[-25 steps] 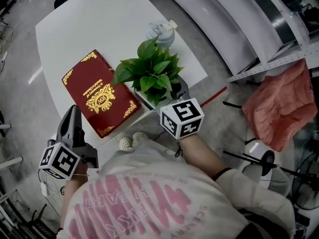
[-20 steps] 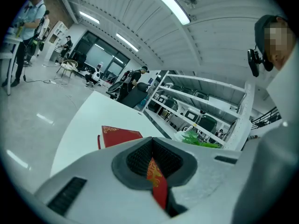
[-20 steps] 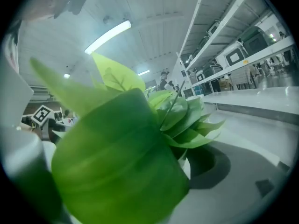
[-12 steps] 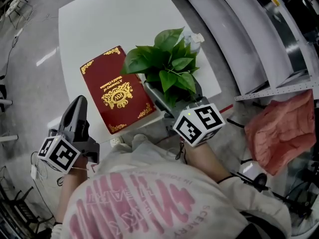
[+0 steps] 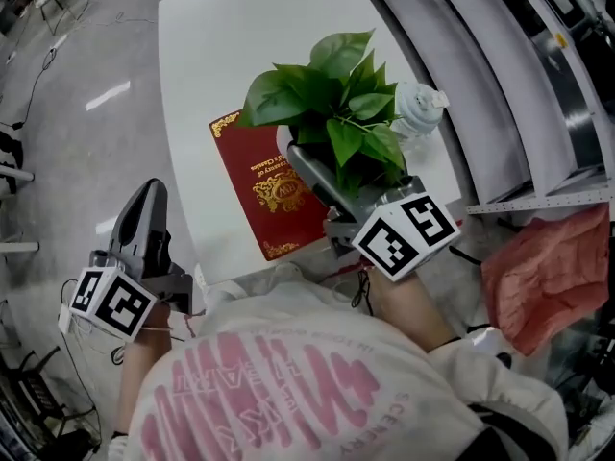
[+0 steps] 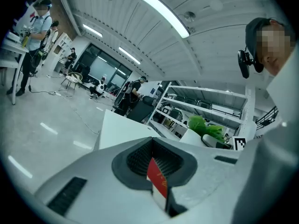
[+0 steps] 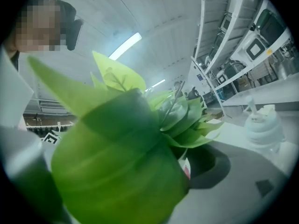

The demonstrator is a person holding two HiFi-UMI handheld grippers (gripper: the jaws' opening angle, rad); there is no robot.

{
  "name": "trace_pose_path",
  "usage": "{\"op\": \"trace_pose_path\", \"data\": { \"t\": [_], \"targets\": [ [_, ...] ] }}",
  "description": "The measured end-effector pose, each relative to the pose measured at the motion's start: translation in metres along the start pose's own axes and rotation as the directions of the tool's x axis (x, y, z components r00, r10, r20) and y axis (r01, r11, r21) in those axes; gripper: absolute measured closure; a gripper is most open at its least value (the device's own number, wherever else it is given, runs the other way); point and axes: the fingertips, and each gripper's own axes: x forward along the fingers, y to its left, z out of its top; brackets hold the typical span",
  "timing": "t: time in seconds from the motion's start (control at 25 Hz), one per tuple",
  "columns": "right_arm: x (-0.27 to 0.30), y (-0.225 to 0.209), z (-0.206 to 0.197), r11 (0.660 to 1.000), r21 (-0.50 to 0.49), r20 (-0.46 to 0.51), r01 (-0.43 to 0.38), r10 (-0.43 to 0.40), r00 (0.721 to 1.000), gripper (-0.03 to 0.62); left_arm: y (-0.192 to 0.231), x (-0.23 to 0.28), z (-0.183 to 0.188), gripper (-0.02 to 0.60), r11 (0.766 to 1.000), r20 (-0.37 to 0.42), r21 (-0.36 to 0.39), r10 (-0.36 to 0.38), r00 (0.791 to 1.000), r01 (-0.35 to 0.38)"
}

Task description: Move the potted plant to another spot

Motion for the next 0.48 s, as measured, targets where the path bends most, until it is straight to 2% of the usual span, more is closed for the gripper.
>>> {"op": "trace_pose_path", "data": {
  "t": [0.12, 0.24, 0.48],
  "targets": [
    [0.023, 0.026, -0.002, 1.000, -0.025, -0.011, -0.006, 0.006, 1.000, 0.088, 0.028, -0.014, 0.016, 0.578, 1.000, 0.023, -0.014, 0.002, 1.000, -0.002],
    [0.067, 0.077, -0.002, 0.999, -0.046, -0.003, 0.003, -0.003, 1.000, 0.089, 0.081, -0.033, 0.050, 0.578, 0.999, 0.020, -0.030, -0.012, 1.000, 0.012],
    [0.124, 0.144, -0.009, 0.997, -0.065, 0.018, 0.039, -0.038, 0.999, 0.088, 0.158, -0.053, 0.107, 0.578, 0.999, 0.025, -0.014, -0.050, 0.998, 0.050]
  ]
}}
